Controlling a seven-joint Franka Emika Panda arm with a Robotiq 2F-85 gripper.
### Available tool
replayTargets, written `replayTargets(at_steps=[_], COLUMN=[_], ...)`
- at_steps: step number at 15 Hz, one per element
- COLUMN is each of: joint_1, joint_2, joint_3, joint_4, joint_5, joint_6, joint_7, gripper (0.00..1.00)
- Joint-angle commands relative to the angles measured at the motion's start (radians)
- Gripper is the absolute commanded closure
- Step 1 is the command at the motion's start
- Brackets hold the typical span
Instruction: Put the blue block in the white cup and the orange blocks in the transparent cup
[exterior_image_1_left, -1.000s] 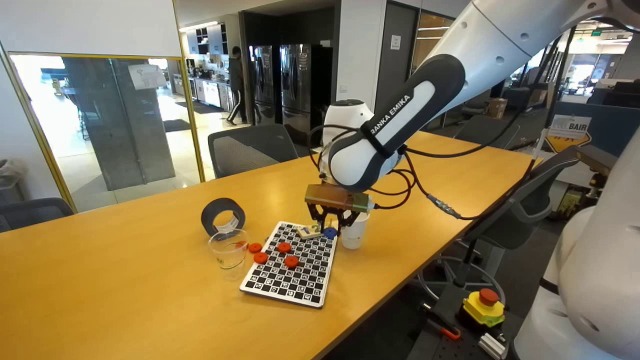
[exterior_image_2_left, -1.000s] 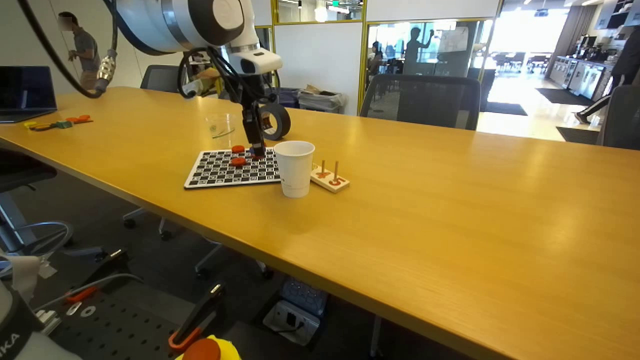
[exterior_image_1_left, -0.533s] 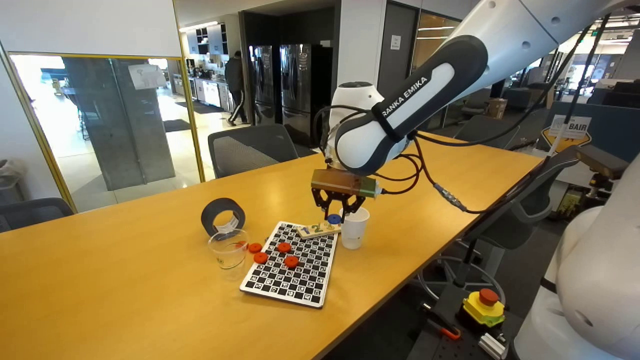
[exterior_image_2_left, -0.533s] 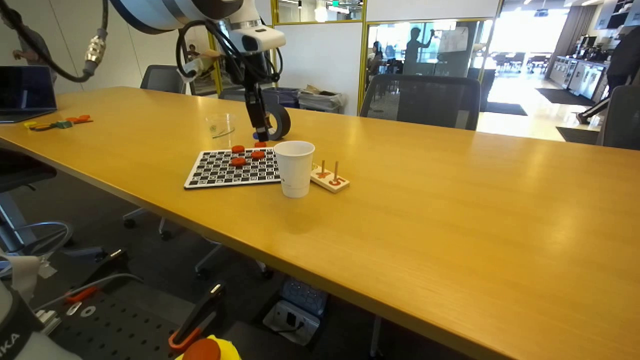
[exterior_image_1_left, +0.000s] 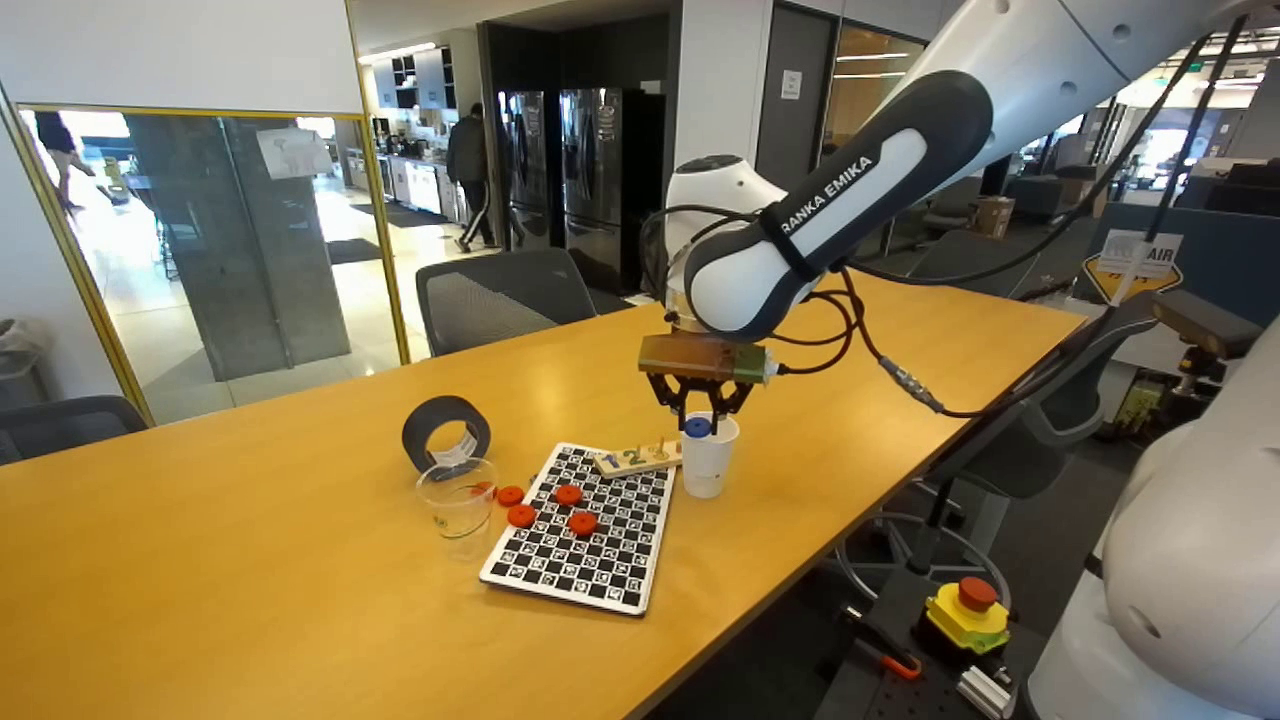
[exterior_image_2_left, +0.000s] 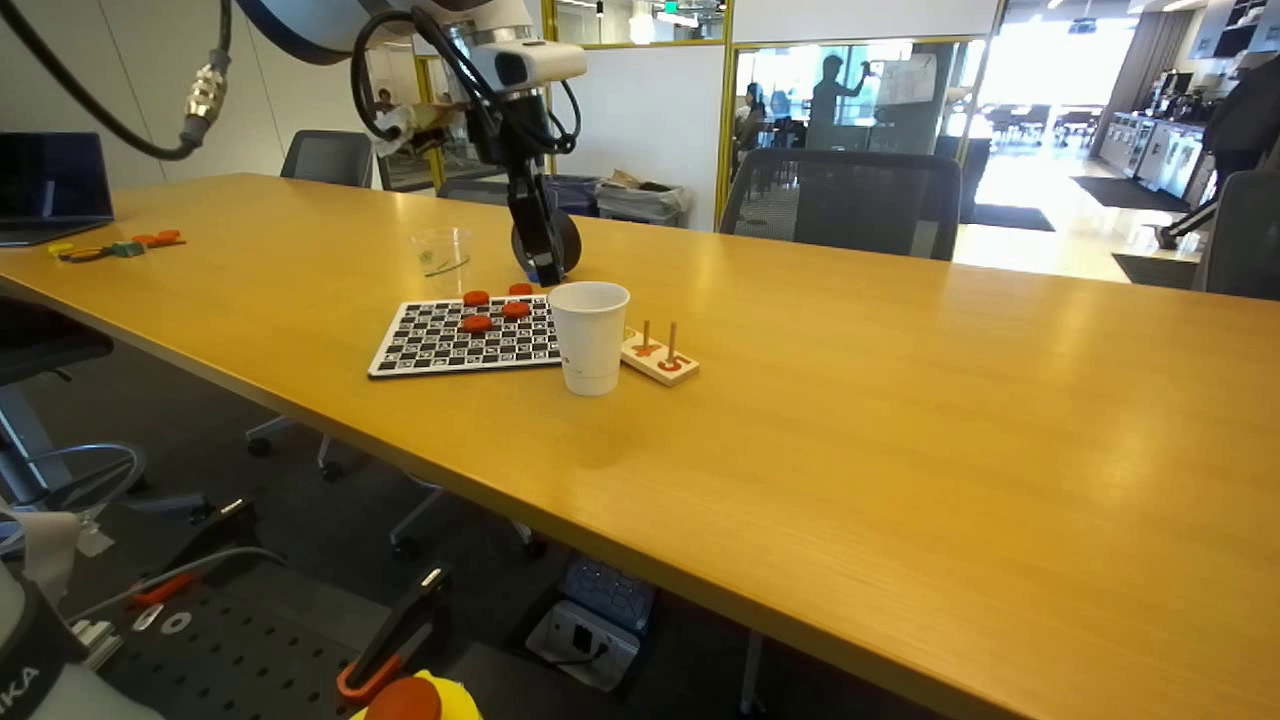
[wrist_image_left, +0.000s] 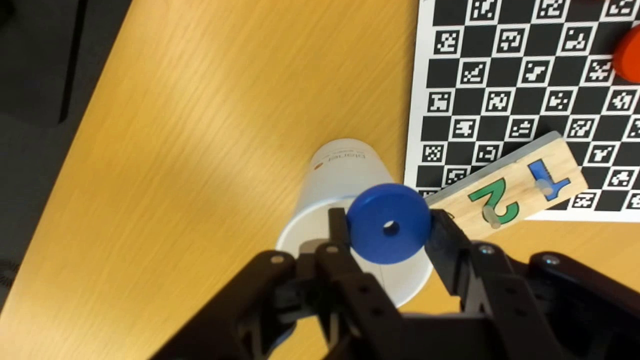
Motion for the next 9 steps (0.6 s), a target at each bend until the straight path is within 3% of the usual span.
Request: replayTargets(at_steps=[1, 9], joint_1=[-0.025, -0.047], joint_2=[0.006, 0.053], joint_3=[0.011, -0.015], joint_4=[0.031, 0.055], joint_5=[-0.048, -0.045], joint_6=[-0.026, -0.015], joint_7=[0.041, 0.029], gripper=[0.82, 0.82])
